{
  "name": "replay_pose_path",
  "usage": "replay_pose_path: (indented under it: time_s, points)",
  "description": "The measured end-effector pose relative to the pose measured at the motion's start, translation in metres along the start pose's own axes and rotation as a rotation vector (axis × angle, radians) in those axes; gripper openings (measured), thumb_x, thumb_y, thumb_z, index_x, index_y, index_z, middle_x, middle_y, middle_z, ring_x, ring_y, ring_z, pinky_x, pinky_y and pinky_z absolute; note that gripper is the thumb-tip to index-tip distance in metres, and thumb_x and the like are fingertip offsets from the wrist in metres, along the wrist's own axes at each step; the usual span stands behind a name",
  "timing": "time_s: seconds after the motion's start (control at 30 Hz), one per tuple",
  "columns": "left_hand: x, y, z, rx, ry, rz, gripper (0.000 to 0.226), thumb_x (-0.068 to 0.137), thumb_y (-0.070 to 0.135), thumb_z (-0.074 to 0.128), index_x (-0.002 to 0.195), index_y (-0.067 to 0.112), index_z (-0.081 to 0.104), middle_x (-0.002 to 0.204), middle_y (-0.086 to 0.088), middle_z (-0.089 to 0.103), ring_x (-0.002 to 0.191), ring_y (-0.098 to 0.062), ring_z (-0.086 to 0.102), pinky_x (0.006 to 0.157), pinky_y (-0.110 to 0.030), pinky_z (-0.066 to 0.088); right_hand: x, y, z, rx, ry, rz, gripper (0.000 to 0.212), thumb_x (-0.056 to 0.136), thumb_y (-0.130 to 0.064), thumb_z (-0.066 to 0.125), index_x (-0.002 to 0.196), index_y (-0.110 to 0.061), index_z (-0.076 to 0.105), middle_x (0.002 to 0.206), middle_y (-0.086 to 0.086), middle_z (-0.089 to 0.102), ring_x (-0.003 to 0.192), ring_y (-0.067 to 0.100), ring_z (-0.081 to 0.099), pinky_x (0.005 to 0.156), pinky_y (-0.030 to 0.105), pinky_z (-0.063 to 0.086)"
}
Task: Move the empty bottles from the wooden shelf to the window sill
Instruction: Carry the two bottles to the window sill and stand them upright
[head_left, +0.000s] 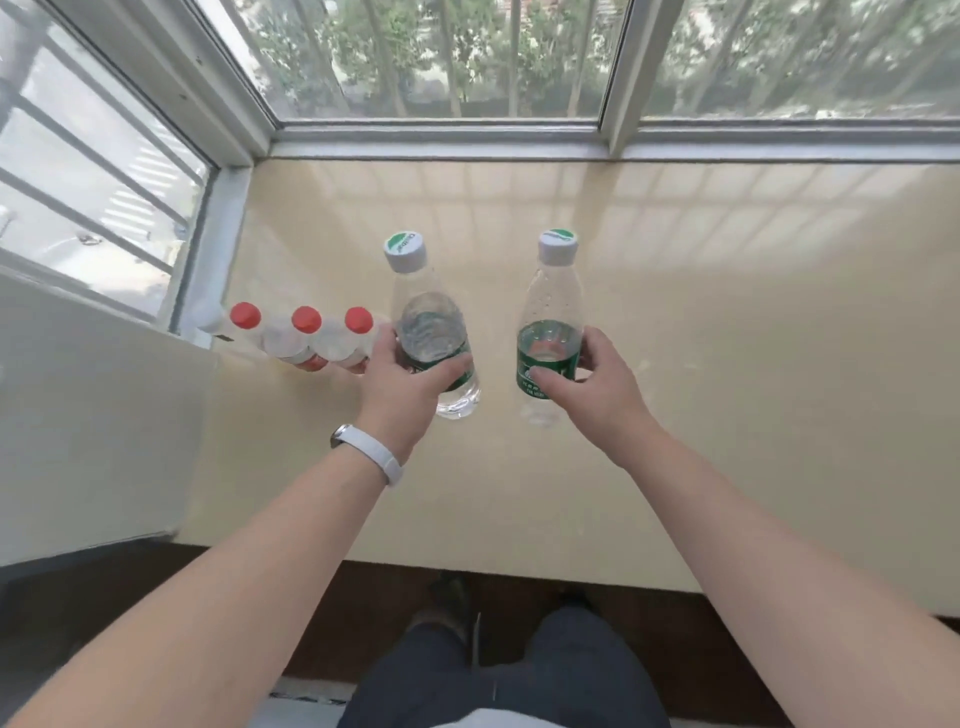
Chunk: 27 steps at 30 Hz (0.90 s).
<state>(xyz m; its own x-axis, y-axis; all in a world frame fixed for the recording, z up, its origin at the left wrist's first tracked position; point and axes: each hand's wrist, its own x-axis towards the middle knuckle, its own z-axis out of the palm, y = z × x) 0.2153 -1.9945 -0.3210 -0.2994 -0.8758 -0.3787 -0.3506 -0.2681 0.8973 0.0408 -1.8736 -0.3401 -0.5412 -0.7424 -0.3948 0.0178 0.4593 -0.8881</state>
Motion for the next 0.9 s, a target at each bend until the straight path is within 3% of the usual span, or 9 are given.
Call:
replay_pose_path:
  time_s: [0.23,0.33,0.53,0.9]
  points:
    - [0.042,-0.061,0.004,0.053,-0.033,-0.001,0.055,0.076,0.009,0.086,0.119,0.018,0.055,0.103,0.010,0.067,0.084,0.008,0.066,0.080,-0.017,0.054,0.024,0.036,0.039,-0.025,0.078,0.032,0.042,0.075,-0.031,0.079,0.104,-0.042,0.051,0.106,-0.021,0.064,0.108,0.002,0.058,0.096,0.040,0.052]
    - [0.054,-0.084,0.007,0.082,-0.046,0.021,0.054,0.077,0.011,0.085,0.119,0.018,0.052,0.102,0.008,0.067,0.084,0.005,0.065,0.079,-0.017,0.054,0.037,0.051,0.052,-0.034,0.098,0.029,0.043,0.073,-0.033,0.079,0.106,-0.038,0.051,0.107,-0.020,0.064,0.108,0.001,0.059,0.095,0.039,0.053]
    - [0.080,-0.118,0.019,0.103,-0.013,0.057,0.055,0.078,0.013,0.082,0.122,0.016,0.048,0.108,0.000,0.065,0.100,-0.019,0.066,0.085,-0.033,0.056,0.061,0.074,0.073,-0.060,0.108,0.017,0.044,0.077,-0.030,0.080,0.107,-0.031,0.048,0.108,-0.020,0.062,0.104,-0.006,0.057,0.091,0.030,0.052]
    - [0.110,-0.147,0.041,0.044,0.042,0.077,0.064,0.076,0.018,0.084,0.128,0.015,0.046,0.105,0.009,0.064,0.097,-0.009,0.065,0.083,-0.023,0.054,0.090,0.103,0.082,-0.079,0.110,-0.029,0.044,0.079,-0.026,0.080,0.100,-0.038,0.043,0.106,-0.023,0.059,0.099,-0.014,0.055,0.093,0.019,0.045]
